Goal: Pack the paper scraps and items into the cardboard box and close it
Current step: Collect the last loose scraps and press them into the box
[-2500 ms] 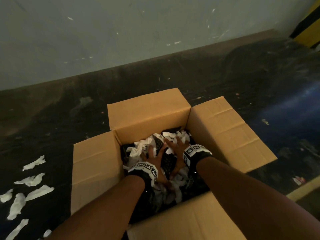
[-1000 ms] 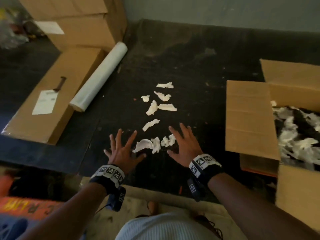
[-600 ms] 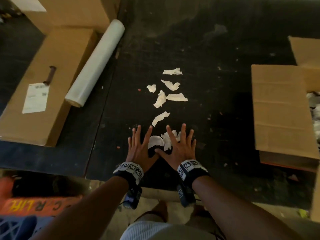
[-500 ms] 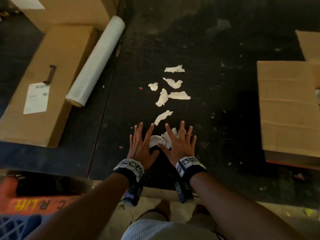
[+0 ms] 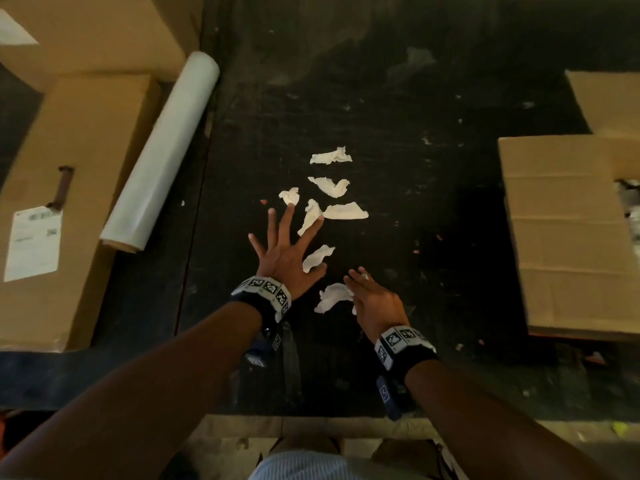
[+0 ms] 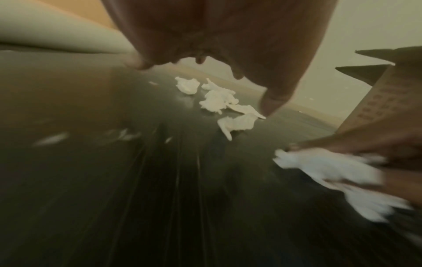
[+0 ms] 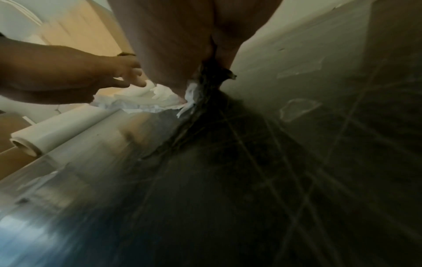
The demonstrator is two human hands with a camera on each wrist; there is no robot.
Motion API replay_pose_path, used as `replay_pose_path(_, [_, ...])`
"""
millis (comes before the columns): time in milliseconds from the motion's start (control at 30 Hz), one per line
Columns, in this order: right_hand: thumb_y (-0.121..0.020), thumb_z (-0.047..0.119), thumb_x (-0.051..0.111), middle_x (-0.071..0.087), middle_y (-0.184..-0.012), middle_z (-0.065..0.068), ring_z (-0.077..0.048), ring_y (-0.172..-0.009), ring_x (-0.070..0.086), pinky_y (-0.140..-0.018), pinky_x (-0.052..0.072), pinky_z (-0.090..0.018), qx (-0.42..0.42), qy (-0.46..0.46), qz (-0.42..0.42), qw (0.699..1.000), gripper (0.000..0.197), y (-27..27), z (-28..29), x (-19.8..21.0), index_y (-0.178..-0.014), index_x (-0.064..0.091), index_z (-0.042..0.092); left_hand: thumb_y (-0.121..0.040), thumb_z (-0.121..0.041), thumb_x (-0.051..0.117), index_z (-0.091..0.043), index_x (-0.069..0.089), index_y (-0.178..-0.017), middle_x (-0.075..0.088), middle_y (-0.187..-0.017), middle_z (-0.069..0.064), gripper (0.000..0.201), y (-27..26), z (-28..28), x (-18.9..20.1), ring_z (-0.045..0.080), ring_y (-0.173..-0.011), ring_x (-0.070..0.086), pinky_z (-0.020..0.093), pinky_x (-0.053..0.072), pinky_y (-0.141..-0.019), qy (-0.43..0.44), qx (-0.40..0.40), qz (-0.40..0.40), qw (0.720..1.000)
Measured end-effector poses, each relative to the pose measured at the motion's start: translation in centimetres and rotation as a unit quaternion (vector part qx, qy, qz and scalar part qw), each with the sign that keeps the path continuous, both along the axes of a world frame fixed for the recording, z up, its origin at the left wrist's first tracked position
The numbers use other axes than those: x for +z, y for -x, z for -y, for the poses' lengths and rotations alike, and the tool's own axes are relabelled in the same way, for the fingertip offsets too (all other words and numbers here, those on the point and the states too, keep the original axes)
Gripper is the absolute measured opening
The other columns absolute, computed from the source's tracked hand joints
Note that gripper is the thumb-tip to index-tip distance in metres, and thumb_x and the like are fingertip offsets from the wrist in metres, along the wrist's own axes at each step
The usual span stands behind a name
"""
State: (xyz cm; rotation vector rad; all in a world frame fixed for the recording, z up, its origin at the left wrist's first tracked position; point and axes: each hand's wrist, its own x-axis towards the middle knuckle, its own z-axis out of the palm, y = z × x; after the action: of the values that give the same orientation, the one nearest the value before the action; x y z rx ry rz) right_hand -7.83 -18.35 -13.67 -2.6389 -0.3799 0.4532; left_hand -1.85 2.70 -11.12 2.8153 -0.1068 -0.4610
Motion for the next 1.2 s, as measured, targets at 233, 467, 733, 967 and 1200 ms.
replay_pose_path(233, [-0.088, -0.001, 0.066, 0.044, -0.153, 0.002, -0.011, -0.145, 0.031, -0.111, 0.035, -0.028, -0.001, -0.007, 0.026, 1.000, 0.055, -0.6, 1.1, -0.3, -0.139, 0.057, 0.018, -0.054, -0.104, 0.044, -0.057, -0.029, -0.146, -0.047, -0.156, 0.006, 0.126, -5.9, 0.6, -2.2, 0.042, -0.142, -0.041, 0.086, -0.006, -0.104, -0.070, -0.102, -0.043, 0.991])
replay_pose_path(467, [-0.069, -0.005, 0.083, 0.057, -0.142, 0.000, -0.014, -0.136, 0.046, -0.103, 0.048, -0.034, -0.007, -0.025, 0.061, 0.998, 0.066, -3.0, 3.2, -1.0, -0.129, 0.065, 0.016, -0.059, -0.105, 0.033, -0.050, -0.024, -0.152, -0.042, -0.159, 0.010, 0.122, -12.7, 1.3, -2.4, 0.043, -0.146, -0.034, 0.081, 0.000, -0.109, -0.094, -0.159, 0.043, 0.982])
replay_pose_path(733, [-0.070, -0.006, 0.082, 0.060, -0.139, 0.003, -0.011, -0.134, 0.049, -0.098, 0.054, -0.032, -0.001, -0.038, 0.076, 0.996, 0.061, -4.3, 3.2, -1.5, -0.125, 0.068, 0.017, -0.045, -0.107, 0.048, -0.064, -0.025, -0.144, -0.045, -0.157, -0.001, 0.130, -20.5, 3.2, -1.7, 0.042, -0.143, -0.039, 0.082, -0.011, -0.103, -0.070, -0.190, -0.056, 0.978])
replay_pose_path(967, [-0.079, 0.000, 0.078, 0.059, -0.140, 0.003, -0.010, -0.135, 0.046, -0.103, 0.046, -0.029, -0.009, -0.041, 0.072, 0.996, 0.053, -4.2, 3.2, -1.4, -0.128, 0.066, 0.017, -0.088, -0.077, 0.047, -0.053, -0.001, -0.156, -0.030, -0.165, -0.005, 0.087, -17.6, 3.2, -2.5, 0.031, -0.152, -0.025, 0.069, 0.002, -0.120, -0.062, -0.256, -0.083, 0.961])
replay_pose_path(1200, [-0.071, -0.005, 0.082, 0.065, -0.132, -0.002, -0.015, -0.129, 0.055, -0.098, 0.052, -0.032, -0.004, -0.043, 0.080, 0.996, 0.052, -4.6, 3.0, -0.9, -0.119, 0.072, 0.013, -0.103, -0.023, 0.055, -0.032, 0.038, -0.154, 0.008, -0.170, -0.008, 0.055, -12.8, 2.6, -1.5, 0.017, -0.155, 0.016, 0.042, 0.033, -0.121, 0.063, -0.226, -0.047, 0.971])
